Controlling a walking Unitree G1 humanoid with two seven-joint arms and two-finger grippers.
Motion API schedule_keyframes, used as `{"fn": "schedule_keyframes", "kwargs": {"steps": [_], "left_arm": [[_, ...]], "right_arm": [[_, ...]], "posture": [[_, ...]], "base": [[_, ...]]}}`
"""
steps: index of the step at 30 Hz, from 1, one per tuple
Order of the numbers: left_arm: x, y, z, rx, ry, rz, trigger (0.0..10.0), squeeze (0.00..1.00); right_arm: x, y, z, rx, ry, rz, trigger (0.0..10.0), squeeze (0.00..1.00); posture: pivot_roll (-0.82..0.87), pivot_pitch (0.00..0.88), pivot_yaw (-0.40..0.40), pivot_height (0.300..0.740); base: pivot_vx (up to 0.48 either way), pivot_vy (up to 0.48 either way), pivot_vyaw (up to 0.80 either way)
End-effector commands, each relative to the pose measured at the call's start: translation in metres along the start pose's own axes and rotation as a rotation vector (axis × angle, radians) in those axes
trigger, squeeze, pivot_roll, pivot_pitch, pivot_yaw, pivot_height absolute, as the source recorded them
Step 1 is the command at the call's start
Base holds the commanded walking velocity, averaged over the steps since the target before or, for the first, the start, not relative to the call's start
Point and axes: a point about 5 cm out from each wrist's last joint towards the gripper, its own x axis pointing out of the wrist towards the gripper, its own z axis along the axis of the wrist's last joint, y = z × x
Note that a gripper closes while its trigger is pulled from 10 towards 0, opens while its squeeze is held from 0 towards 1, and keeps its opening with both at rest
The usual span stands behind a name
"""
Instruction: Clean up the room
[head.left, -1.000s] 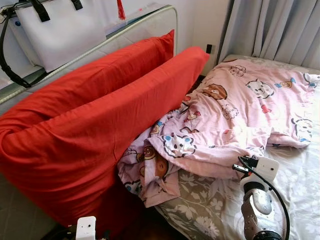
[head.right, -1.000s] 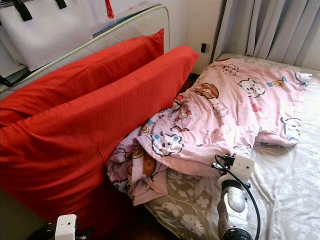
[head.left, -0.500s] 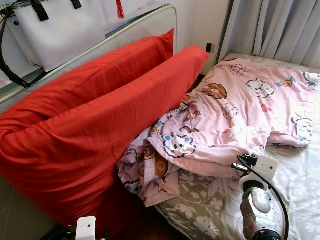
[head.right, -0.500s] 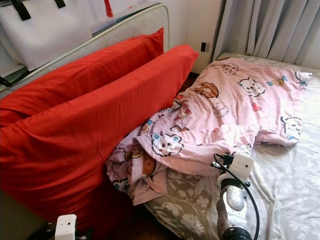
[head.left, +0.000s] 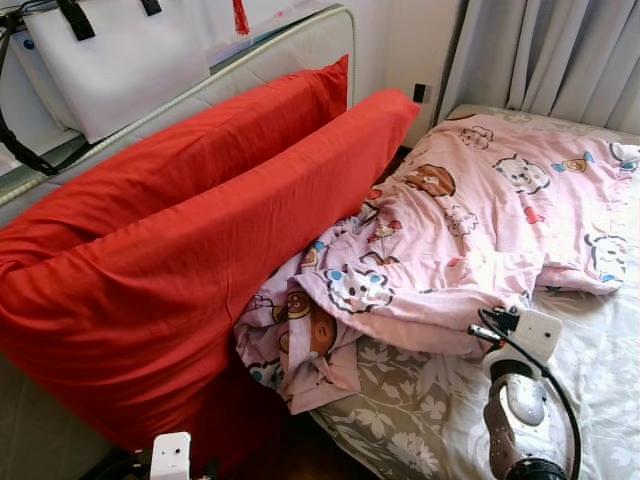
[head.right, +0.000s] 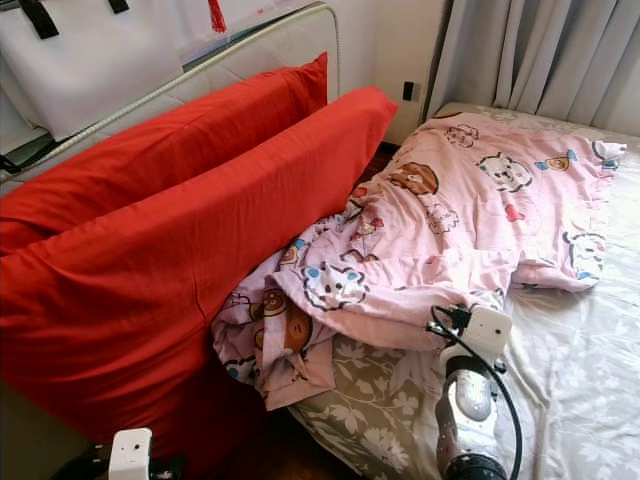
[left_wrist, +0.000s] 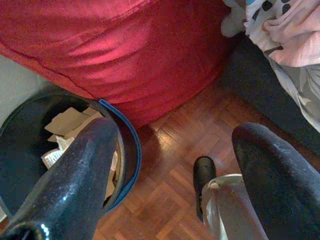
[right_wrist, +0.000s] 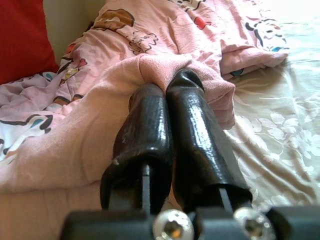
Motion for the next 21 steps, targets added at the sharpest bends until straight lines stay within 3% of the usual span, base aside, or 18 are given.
{"fn": "schedule_keyframes", "kwargs": {"steps": [1, 10, 21], "left_arm": [[-0.0024, 0.0068, -0.0060, 0.018, 0.026, 0.007, 10.0, 0.00], [-0.0020, 0.0066, -0.0054, 0.019, 0.026, 0.004, 10.0, 0.00], [-0.0016, 0.0061, -0.0043, 0.028, 0.022, -0.005, 10.0, 0.00]], "right_arm": [[0.0026, 0.0010, 0.0062, 0.003, -0.029, -0.001, 10.0, 0.00], [0.0018, 0.0003, 0.0048, 0.000, -0.025, -0.011, 10.0, 0.00], [0.0018, 0.0005, 0.0044, 0.001, -0.023, -0.015, 10.0, 0.00]], "posture": [[-0.06, 0.059, 0.061, 0.740], [-0.06, 0.065, 0.060, 0.740], [-0.05, 0.067, 0.059, 0.740]], "base": [[0.000, 0.000, 0.00], [0.000, 0.000, 0.00], [-0.247, 0.000, 0.00]]}}
